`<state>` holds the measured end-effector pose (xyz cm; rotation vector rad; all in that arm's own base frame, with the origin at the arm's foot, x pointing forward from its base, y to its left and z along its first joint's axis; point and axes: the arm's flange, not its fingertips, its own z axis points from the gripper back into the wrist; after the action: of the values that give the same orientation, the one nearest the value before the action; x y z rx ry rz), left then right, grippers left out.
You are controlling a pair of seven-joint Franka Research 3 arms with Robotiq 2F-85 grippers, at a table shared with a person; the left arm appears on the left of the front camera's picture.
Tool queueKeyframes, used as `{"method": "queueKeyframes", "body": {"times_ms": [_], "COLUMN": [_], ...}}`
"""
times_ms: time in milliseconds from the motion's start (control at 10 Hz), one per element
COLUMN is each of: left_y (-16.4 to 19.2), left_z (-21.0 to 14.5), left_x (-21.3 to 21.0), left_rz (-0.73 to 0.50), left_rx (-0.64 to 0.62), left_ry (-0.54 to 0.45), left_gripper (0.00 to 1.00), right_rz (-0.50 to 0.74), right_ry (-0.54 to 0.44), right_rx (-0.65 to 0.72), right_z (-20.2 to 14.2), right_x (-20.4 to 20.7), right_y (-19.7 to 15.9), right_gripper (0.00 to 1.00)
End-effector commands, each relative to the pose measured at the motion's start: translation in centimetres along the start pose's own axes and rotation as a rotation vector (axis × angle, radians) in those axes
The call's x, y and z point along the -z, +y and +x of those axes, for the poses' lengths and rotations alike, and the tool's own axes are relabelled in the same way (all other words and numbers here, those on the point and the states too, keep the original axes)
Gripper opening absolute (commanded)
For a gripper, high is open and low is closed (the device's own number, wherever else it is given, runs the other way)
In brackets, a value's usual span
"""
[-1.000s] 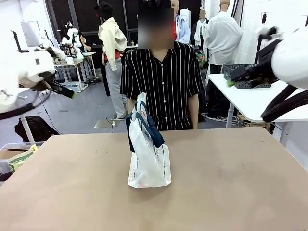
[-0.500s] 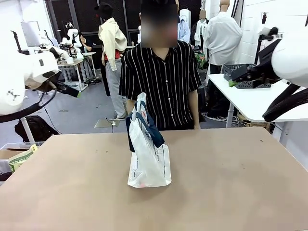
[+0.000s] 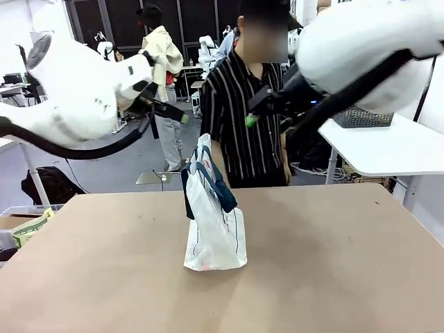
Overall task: Transfer purchased items from the store into the shopping bag.
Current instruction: Open the Reusable shopping bag in the center of the table.
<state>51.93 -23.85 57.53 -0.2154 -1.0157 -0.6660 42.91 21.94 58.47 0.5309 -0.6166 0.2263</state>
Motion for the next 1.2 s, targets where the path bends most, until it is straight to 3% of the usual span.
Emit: {"method": "queueKeyframes", "body": {"times_ms": [0, 100, 200, 300, 400, 600, 900, 1100], "left_y": [6.7, 0.0, 0.0, 0.8, 0.5, 0.5, 0.8, 0.6], "left_z": [-1.9, 0.0, 0.0, -0.2, 0.1, 0.1, -0.1, -0.3], "left_x": [4.0, 0.0, 0.0, 1.4, 3.4, 4.7, 6.3, 7.0], "left_rz": [-0.044, 0.0, 0.0, -0.038, -0.05, -0.081, -0.124, -0.118], "left_rx": [0.023, 0.0, 0.0, 0.008, 0.013, -0.022, -0.022, -0.037], "left_ry": [0.088, 0.0, 0.0, 0.038, 0.046, 0.068, 0.099, 0.131], "left_gripper": [1.0, 1.0, 1.0, 1.0, 1.0, 1.0, 1.0, 1.0], "right_rz": [0.029, 0.0, 0.0, 0.021, -0.001, -0.013, -0.087, -0.072], "right_ry": [0.166, 0.0, 0.0, 0.089, 0.083, 0.184, 0.219, 0.275], "right_rx": [0.005, 0.0, 0.0, 0.012, 0.002, 0.009, 0.019, 0.029], "right_z": [1.4, 0.0, 0.0, 0.5, 0.7, 0.2, 0.5, 0.2], "right_x": [2.3, 0.0, 0.0, 2.5, 2.9, 6.0, 9.1, 10.6], "right_y": [0.4, 0.0, 0.0, 1.4, 2.8, 5.7, 6.9, 7.4], "right_gripper": [1.0, 1.0, 1.0, 1.0, 1.0, 1.0, 1.0, 1.0]}}
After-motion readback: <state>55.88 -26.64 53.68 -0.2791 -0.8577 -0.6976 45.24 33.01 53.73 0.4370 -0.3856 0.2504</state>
